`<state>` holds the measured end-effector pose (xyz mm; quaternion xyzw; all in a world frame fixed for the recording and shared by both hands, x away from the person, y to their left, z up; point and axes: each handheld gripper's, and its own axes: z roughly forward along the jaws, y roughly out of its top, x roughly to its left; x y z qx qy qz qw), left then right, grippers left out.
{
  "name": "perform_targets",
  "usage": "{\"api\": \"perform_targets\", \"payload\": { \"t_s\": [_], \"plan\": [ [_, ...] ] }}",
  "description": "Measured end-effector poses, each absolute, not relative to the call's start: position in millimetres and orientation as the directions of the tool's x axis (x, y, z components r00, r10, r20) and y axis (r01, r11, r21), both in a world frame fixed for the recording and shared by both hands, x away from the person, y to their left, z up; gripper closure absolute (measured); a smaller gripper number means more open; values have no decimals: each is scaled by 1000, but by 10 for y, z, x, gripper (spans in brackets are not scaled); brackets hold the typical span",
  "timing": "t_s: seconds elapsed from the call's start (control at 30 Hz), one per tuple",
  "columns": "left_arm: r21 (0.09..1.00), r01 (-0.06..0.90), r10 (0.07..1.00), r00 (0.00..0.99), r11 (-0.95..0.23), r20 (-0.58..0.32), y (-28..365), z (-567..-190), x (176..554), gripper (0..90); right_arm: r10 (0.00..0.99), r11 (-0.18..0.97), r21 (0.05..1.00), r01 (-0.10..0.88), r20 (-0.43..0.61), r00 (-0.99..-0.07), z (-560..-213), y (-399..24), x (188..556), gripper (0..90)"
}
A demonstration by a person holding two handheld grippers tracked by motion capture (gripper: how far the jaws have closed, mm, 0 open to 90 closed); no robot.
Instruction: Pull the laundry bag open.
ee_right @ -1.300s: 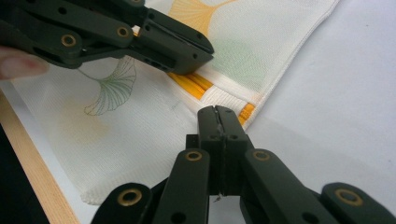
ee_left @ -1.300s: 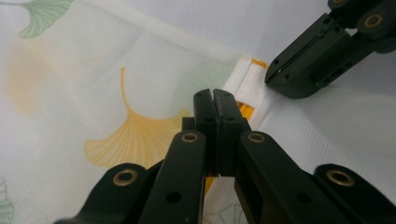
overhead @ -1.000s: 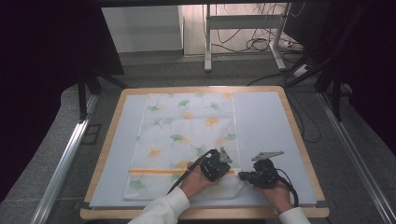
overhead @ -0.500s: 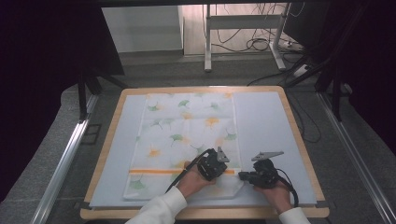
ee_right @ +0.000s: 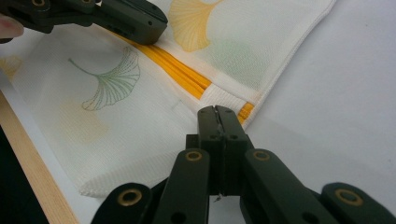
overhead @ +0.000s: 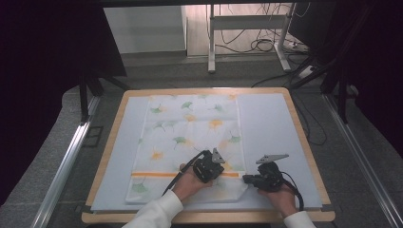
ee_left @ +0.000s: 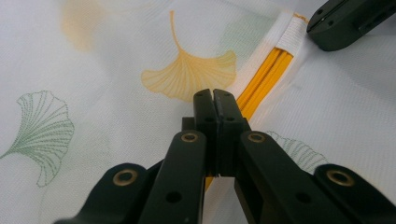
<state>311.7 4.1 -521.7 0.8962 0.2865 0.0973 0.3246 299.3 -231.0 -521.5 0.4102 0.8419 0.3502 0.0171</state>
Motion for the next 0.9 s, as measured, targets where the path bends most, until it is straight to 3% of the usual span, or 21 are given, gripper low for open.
{"api": "perform_targets", "payload": {
  "t_s": [0.9],
  "plan": [
    [624, 457, 588, 809, -633, 4, 257, -5216, 3075, 900, 704, 422, 605, 675, 250, -665, -5216, -2306, 2989, 896]
  ]
}}
